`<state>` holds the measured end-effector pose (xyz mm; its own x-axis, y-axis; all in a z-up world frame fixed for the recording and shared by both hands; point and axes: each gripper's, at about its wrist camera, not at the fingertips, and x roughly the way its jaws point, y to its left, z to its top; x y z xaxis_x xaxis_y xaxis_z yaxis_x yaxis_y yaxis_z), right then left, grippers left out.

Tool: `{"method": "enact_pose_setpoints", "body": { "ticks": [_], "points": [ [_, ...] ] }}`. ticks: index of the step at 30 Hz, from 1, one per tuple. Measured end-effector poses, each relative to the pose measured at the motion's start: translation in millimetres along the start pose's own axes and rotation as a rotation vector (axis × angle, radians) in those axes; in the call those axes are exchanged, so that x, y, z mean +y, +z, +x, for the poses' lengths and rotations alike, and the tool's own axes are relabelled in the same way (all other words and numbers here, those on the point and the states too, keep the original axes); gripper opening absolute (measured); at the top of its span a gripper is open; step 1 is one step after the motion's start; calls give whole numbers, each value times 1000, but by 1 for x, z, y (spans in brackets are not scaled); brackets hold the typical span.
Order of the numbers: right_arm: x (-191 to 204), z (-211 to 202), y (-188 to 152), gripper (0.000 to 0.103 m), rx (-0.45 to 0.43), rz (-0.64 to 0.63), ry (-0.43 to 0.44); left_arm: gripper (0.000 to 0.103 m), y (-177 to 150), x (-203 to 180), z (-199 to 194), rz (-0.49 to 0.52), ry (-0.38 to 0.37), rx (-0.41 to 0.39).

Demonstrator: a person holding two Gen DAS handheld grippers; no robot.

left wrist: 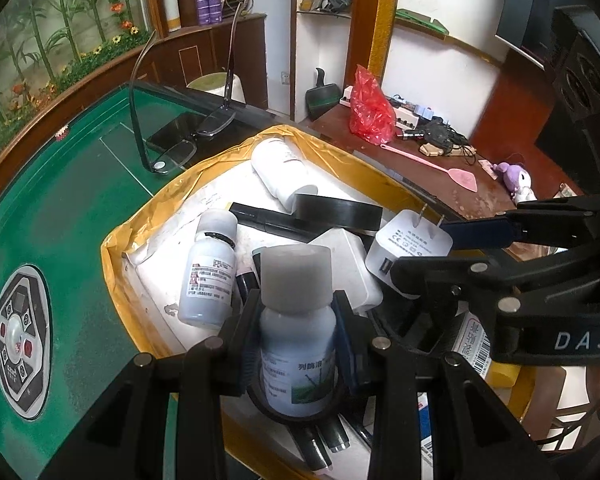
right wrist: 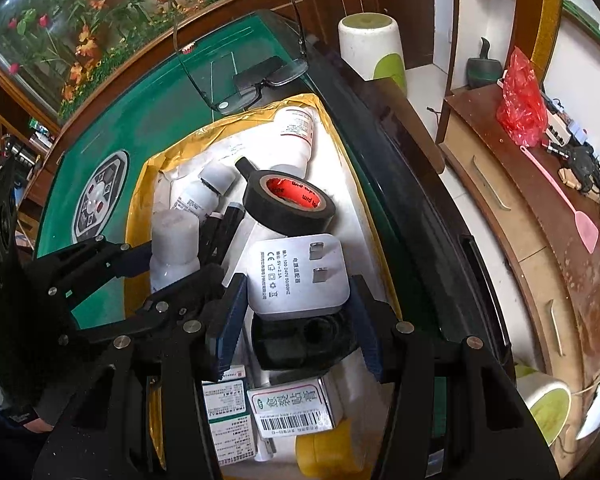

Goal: Organize rigid objects
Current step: 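Lower the bottle and charger into the tray and open both tools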

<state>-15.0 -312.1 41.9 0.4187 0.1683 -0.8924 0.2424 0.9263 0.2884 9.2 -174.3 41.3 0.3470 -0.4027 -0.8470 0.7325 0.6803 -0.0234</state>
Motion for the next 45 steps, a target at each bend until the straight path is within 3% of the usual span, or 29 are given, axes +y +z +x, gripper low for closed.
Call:
{"method": "enact_pose_setpoints", "body": {
  "ticks": [24,45],
  "points": [
    [3,5,5,51,-11,-11,-43,35,-2,-3,1,13,12,-5],
    [20,1,-17,51,-31,-22,-98,37,-16,-9,-7,75,17,16]
  ]
}}
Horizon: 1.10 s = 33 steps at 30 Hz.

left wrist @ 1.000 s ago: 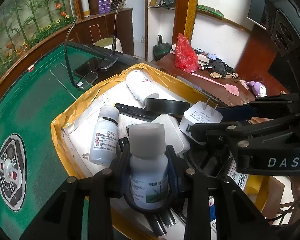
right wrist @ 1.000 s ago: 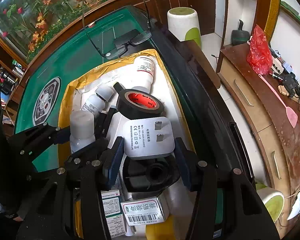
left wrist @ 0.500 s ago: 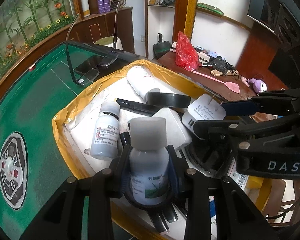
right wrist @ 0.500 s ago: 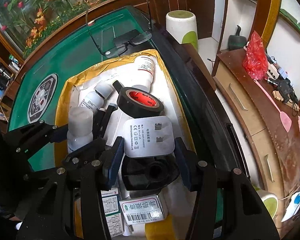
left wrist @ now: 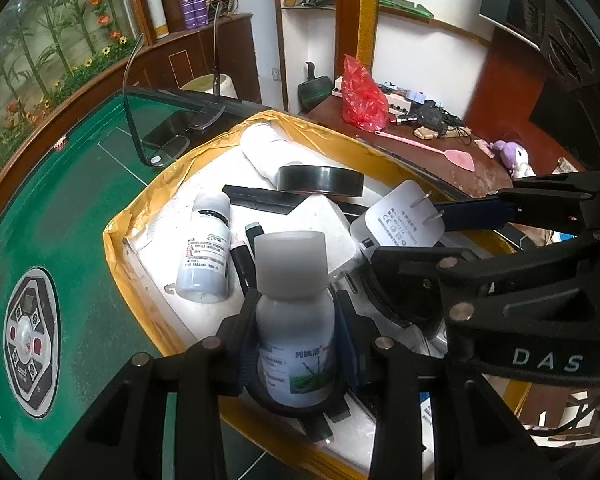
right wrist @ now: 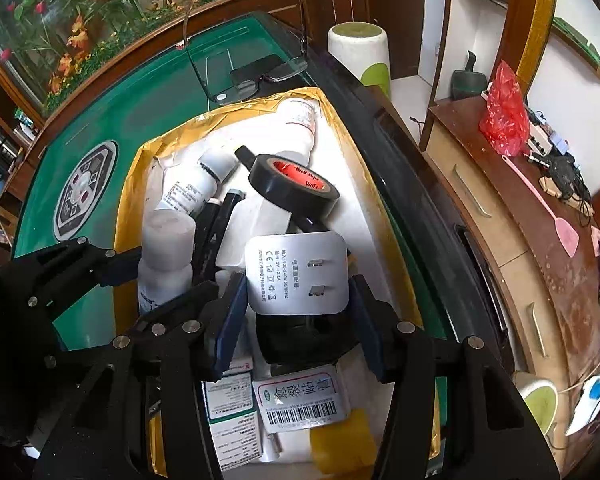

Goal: Organize rigid objects
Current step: 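Lower the bottle and charger into the tray and open both tools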

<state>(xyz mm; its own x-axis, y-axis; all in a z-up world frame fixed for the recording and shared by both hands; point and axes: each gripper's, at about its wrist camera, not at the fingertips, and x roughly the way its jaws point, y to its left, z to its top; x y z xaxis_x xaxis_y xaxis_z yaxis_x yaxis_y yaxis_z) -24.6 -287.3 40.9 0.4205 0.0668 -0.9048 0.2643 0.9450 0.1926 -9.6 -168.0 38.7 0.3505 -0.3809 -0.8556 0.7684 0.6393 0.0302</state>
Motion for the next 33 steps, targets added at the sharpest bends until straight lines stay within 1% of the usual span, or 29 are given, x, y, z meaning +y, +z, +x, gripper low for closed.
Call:
{"method": "enact_pose_setpoints", "body": {
  "ticks": [15,22,27,29,30,33],
  "points": [
    [11,-8,-22,51,19,35,-25,37,-14,-4,-11,50,-23,5],
    [15,-16,-35,51,10,67,-31,38,-25,-9,-18,83,-35,10],
    [18,-21,-43,52,16,103,-27,43,-30,-11,-22,100,-51,15],
    [19,-26,-46,57,11,121,-33,44,-32,-13,-25,107,-47,11],
    [20,-28,-47,61,8,123,-37,45,-33,-12,-27,110,-49,10],
    [24,-38,-49,61,-10,130,-53,51,-36,-12,-33,111,-59,4]
  ]
}}
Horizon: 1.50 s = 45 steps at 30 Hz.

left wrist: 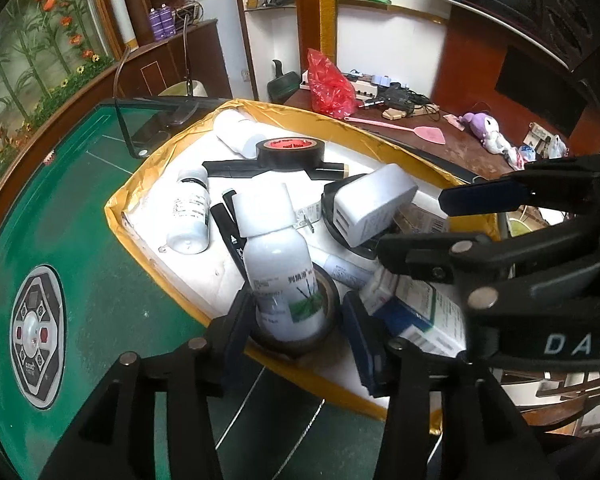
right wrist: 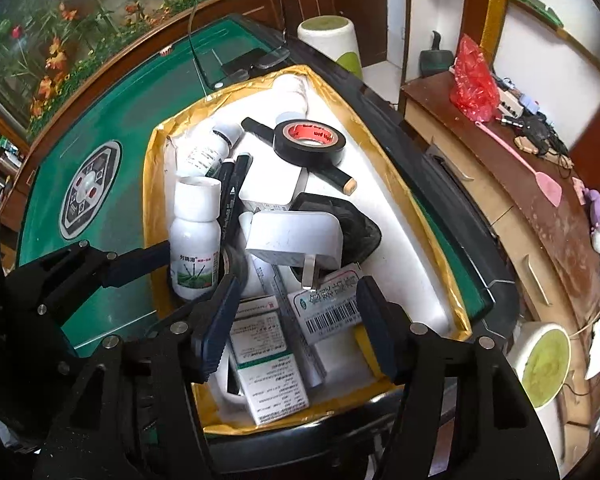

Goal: Organize rigid objects

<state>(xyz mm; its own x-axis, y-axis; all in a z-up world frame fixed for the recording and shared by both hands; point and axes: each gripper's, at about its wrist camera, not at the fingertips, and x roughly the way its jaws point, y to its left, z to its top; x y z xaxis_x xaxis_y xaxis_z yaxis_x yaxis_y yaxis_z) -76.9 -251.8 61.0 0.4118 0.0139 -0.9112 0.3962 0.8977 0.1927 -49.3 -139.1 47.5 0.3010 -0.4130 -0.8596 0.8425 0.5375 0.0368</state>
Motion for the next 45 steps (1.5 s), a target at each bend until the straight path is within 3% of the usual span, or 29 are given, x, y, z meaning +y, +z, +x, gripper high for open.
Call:
{"method": "enact_pose_setpoints", "body": {
  "ticks": [3,5,7,15,19,22,25,27,29,30,31,35,38,42,45],
  "points": [
    [2,-7,-3,61,-13,11,-11,67,-3,-1,-9,4,-21,-22],
    [3,-13,-6,62,-25,26,-30,71,-4,-3,-15,14,-27,-39],
    [4,-17,-9,69,-31,42,-31,72,-7,-5,-20,24,-23,-49],
    [17,-27,-23,69,-49,80,-41,73,-16,1,-34,10,-33,-67],
    [17,-36,-31,69,-67,118,-57,74,-24,3,-48,13,-38,-117],
    [17,-46,-39,69,-90,142,-94,74,-30,4,-61,-6,-116,-140],
    [20,-58,-48,69,-106,148,-129,74,-34,7,-70,-23,-138,-126],
    [26,-76,-59,69,-169,136,-187,74,-39,9,-76,-33,-123,-143],
    [45,-104,-72,69,-291,46,-303,74,-47,13,-87,-49,-152,-179],
    [51,-113,-77,76,-333,16,-338,76,-50,14,-91,-53,-156,-192],
    [54,-120,-83,89,-356,1,-357,79,-54,15,-96,-51,-147,-205],
    [27,-99,-91,89,-204,113,-214,82,-59,18,-103,-59,-81,-198],
    [17,-91,-93,89,-185,118,-181,82,-54,24,-103,-80,13,-171],
    [20,-93,-82,89,-219,57,-161,82,-39,32,-114,-131,126,-120],
    [33,-126,-74,89,-381,-55,-161,83,-31,29,-148,-130,275,-189]
  ]
}}
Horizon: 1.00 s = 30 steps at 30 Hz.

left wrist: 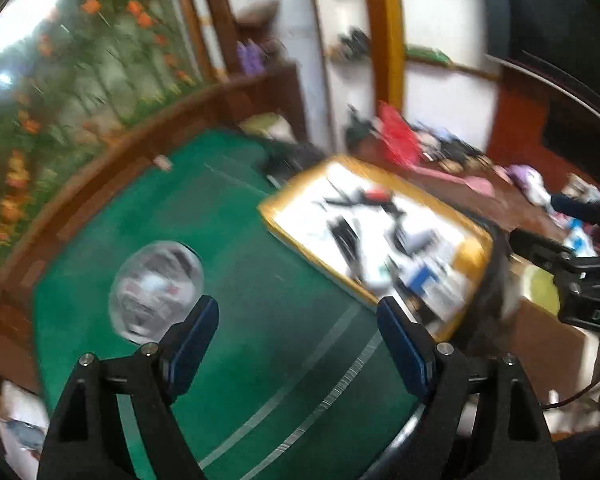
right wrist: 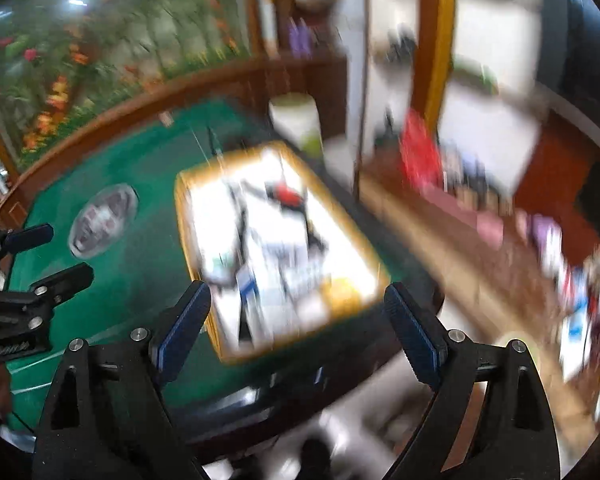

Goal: Organize rigid objects

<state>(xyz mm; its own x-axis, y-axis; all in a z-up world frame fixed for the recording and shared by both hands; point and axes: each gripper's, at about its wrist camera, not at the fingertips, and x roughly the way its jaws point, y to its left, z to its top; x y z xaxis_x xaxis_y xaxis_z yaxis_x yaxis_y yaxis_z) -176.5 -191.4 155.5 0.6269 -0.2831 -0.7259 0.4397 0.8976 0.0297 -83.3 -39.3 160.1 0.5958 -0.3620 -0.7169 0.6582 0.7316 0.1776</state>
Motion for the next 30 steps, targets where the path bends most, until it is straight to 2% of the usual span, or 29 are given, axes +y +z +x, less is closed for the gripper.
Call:
{"method": "enact_pose_setpoints", "body": {
  "ticks": [1,3,4,5,6,8,9,10,11,12,14,19,23,30],
  "points": [
    [2,-9,5,90,-74,-51,15,83,4,1,-13,-6,48,-48],
    [-2,-7,4,90,-94,-73,80,94,5,3,-27,-68,165,-143],
    [-6,4,1,90,-44,-58,112,99,1,3,-27,-95,187,-168],
    [-13,24,-6,90,66,-24,154,102,-3,2,-18,-107,208,-143],
    [-19,35,-11,90,122,13,168,102,-5,-1,-8,-86,215,-79],
    [-28,45,-17,90,143,63,179,101,-9,-4,23,-52,172,94],
    [-30,48,-18,90,150,68,170,95,-13,-3,37,-60,138,157],
    [-29,51,-19,90,161,67,153,90,-16,-1,43,-63,122,170],
    [-29,51,-18,90,162,73,149,83,-16,1,49,-62,122,175],
    [-27,49,-18,90,156,80,147,83,-16,2,51,-60,110,174],
    [-16,42,-21,90,147,68,120,83,-14,3,52,-52,12,169],
    [0,27,-27,90,136,56,93,83,-14,-1,47,7,-79,132],
    [15,11,-26,90,103,47,52,83,-14,-4,43,24,-129,113],
    [34,1,-29,90,104,41,16,84,-17,-1,35,62,-183,78]
  ]
}}
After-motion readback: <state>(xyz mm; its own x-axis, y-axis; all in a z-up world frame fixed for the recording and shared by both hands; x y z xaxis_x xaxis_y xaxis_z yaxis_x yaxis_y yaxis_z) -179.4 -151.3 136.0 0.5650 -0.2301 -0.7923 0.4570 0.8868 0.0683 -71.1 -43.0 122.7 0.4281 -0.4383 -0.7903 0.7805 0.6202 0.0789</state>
